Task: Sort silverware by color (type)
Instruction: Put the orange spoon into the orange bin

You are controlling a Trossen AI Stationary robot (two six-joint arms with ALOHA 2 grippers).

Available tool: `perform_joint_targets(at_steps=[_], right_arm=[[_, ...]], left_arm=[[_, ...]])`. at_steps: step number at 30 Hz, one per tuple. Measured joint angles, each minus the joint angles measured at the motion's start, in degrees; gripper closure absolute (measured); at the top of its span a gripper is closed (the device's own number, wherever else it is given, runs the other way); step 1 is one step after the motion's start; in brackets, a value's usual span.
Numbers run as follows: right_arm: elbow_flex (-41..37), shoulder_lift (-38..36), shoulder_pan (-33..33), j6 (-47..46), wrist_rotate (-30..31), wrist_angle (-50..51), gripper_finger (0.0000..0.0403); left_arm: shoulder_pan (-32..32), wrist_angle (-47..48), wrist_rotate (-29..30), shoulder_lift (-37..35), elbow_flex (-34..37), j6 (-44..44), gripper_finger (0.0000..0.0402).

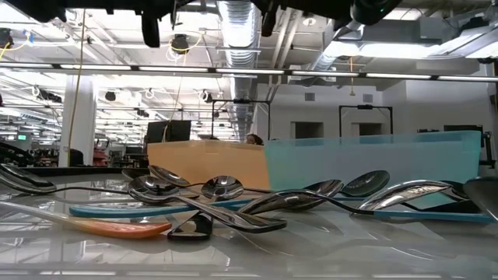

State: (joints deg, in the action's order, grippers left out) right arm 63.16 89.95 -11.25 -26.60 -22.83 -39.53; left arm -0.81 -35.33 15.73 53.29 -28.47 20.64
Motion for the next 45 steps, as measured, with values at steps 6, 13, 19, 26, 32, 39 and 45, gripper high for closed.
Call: perform_joint_targets(at_steps=[6, 13, 19, 26, 32, 39, 45], right_arm=[[2.46, 0.38, -0.20, 0.75, 0.28, 1.11, 0.0193], [3.75, 0.38, -0.15, 2.94, 0.48, 4.41, 0.0186], [3.75, 0.38, -0.13, 3.09, 0.50, 5.77, 0.0186], [3.75, 0.38, -0.14, 4.65, 1.53, 7.86, 0.0231], [3.75, 0.38, -0.13, 6.16, 1.65, 11.38, 0.0362], [3.77, 0.33, -0.13, 5.82, 1.98, 12.33, 0.0397], [3.74, 0.43, -1.64, 5.22, 3.01, 15.07, 0.0398]], left_arm=[[0.49, -2.58, -2.06, 6.14, -2.00, -0.16, 0.0400], [2.55, -2.68, -6.64, 13.68, -8.72, -2.97, 0.0400], [3.62, -2.74, -7.97, 15.58, -10.94, -4.09, 0.0400], [3.60, -2.61, -7.98, 16.84, -11.37, -4.17, 0.0400], [3.60, -2.50, -8.39, 18.11, -11.36, -2.92, 0.0400], [3.60, -2.36, -8.23, 18.06, -11.34, -2.77, 0.0401], [4.09, 8.32, -5.98, 16.08, -11.37, -0.68, 0.0378]])
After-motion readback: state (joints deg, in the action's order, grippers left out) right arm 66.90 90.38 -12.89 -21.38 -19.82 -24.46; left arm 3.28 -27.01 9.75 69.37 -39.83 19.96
